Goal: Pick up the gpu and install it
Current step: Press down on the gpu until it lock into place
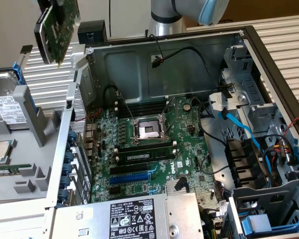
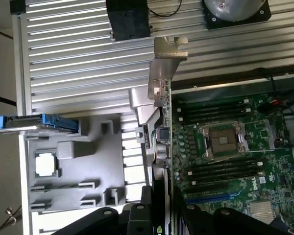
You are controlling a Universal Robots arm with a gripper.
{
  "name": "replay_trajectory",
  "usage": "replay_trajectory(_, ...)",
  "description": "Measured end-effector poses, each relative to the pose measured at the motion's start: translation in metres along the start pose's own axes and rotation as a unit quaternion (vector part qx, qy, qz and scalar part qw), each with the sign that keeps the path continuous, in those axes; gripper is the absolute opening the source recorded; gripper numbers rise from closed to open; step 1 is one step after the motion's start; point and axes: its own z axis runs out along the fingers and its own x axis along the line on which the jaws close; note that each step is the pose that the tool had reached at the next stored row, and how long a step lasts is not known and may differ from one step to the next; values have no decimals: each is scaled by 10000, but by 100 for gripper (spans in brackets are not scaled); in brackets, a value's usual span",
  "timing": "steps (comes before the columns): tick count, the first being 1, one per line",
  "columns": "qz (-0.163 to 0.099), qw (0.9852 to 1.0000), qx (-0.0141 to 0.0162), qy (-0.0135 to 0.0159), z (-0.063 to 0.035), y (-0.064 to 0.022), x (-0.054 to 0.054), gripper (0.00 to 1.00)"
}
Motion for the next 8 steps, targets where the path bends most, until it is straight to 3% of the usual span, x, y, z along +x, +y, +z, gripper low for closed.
replay_trajectory(8,0,10000,0,0,0,0,0,27)
